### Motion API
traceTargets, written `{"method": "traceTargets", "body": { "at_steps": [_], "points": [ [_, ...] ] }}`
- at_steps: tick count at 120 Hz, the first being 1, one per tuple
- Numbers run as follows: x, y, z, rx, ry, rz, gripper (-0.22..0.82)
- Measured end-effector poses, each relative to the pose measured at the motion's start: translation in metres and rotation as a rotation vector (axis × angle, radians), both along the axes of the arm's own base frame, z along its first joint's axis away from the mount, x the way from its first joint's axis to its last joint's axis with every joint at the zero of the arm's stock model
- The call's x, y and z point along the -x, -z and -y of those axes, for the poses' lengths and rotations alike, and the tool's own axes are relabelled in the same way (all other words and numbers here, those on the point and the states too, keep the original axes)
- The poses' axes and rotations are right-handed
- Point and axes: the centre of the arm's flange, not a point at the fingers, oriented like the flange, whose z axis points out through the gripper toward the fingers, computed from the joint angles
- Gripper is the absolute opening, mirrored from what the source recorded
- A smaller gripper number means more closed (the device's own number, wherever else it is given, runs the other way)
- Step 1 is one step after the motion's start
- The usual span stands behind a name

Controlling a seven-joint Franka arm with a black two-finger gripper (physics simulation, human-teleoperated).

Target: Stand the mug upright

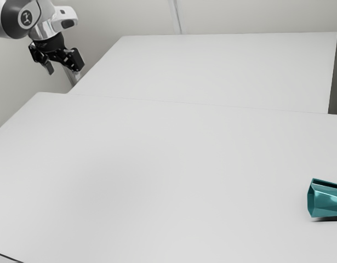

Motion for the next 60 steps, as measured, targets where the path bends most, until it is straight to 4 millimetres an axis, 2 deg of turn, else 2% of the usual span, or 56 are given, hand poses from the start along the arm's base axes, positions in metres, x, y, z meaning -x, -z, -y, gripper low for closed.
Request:
{"method": "traceTargets", "body": {
  "at_steps": [14,24,40,48,60],
  "points": [
    [0.000,0.004,0.003,0.000,0.011,-0.007,0.60],
    [-0.002,0.009,0.020,0.003,0.045,-0.017,0.60],
    [-0.007,0.029,0.069,0.067,0.128,-0.052,0.60],
    [-0.015,0.048,0.096,0.127,0.163,-0.084,0.60],
    [-0.032,0.087,0.143,0.248,0.205,-0.142,0.60]
  ]
}}
